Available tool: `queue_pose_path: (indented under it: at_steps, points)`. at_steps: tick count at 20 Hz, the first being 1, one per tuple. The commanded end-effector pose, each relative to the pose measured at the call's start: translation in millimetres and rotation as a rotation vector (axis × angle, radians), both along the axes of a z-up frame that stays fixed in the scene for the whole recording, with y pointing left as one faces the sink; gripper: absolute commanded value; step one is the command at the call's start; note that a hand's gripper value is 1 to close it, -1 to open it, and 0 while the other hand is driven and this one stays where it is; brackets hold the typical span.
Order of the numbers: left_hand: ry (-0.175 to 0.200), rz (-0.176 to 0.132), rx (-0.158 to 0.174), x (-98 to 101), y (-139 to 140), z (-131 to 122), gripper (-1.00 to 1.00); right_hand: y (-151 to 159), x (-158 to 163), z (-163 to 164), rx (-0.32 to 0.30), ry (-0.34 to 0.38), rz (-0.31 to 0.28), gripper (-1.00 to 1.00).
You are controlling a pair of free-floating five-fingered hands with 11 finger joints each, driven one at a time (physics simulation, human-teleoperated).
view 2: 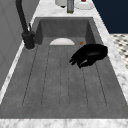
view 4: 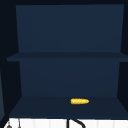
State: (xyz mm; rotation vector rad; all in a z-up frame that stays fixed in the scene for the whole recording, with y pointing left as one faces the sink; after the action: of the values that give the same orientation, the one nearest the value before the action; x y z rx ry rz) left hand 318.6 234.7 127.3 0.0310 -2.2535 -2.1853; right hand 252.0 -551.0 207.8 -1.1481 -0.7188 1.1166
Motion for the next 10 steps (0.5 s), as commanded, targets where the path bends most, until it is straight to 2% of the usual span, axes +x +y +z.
queue_pose_path:
  at_steps: [1,4,10]
  points:
    - [0.0,0.0,0.0,0.0,0.0,0.0,0.0,24.3,-20.5,-7.1,0.025,-0.032,0.0,1.0]
    - [0.0,0.0,0.0,0.0,0.0,0.0,0.0,43.6,-35.2,-13.0,0.037,-0.078,-0.001,1.0]
    - [0.0,0.0,0.0,0.0,0.0,0.0,0.0,83.0,-53.5,-12.7,0.067,-0.05,-0.002,1.0]
